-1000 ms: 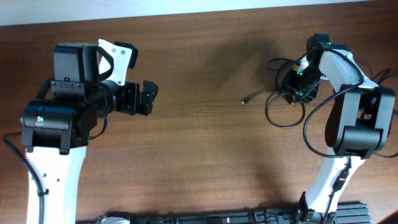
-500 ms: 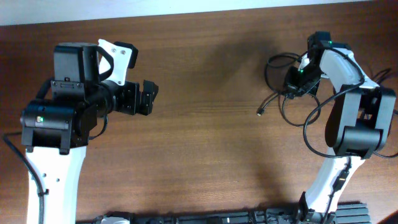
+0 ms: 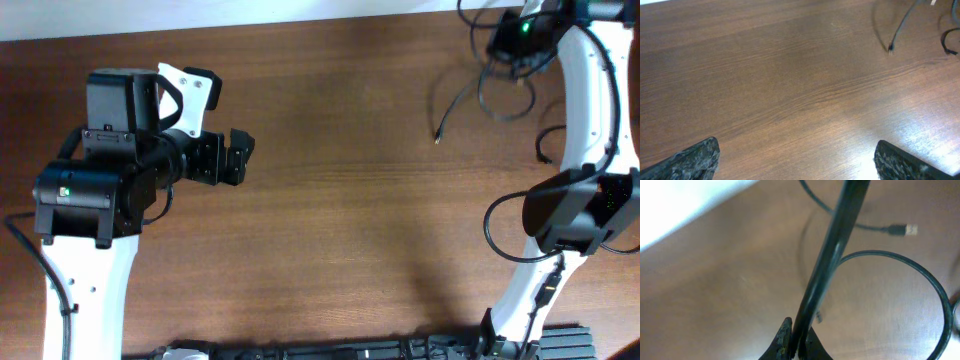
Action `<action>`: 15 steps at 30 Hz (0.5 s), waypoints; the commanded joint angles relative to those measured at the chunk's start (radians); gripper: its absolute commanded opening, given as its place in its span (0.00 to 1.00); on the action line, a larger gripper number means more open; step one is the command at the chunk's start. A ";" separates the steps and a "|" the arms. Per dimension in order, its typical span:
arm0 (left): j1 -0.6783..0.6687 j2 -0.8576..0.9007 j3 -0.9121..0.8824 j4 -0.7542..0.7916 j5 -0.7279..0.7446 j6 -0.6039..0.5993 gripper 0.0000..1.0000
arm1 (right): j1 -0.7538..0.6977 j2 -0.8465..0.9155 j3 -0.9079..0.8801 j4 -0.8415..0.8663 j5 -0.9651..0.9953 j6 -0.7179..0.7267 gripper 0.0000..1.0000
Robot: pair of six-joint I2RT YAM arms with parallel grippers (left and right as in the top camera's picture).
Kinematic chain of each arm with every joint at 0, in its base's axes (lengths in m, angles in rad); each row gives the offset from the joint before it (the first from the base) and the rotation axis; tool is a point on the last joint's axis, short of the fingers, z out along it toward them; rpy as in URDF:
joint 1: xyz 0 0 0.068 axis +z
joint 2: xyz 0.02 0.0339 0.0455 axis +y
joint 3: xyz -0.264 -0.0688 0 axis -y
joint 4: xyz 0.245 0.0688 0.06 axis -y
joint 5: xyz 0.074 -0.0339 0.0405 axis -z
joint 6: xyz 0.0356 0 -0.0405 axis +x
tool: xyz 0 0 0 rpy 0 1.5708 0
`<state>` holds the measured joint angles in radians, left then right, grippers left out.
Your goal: Untangle cables
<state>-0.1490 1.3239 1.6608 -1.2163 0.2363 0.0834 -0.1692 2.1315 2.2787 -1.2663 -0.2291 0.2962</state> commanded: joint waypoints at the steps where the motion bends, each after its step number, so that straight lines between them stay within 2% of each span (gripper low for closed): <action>1: 0.003 -0.004 0.005 0.002 0.011 0.012 0.99 | 0.002 0.001 0.200 0.029 0.006 0.002 0.04; 6: 0.003 -0.004 0.005 0.002 0.011 0.013 0.99 | -0.022 0.001 0.322 0.069 0.141 0.091 0.04; 15: 0.003 -0.004 0.005 0.002 0.011 0.013 0.99 | -0.089 0.002 0.327 0.126 0.242 0.091 0.04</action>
<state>-0.1490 1.3239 1.6608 -1.2152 0.2363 0.0834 -0.2367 2.1311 2.5942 -1.1625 -0.0360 0.3744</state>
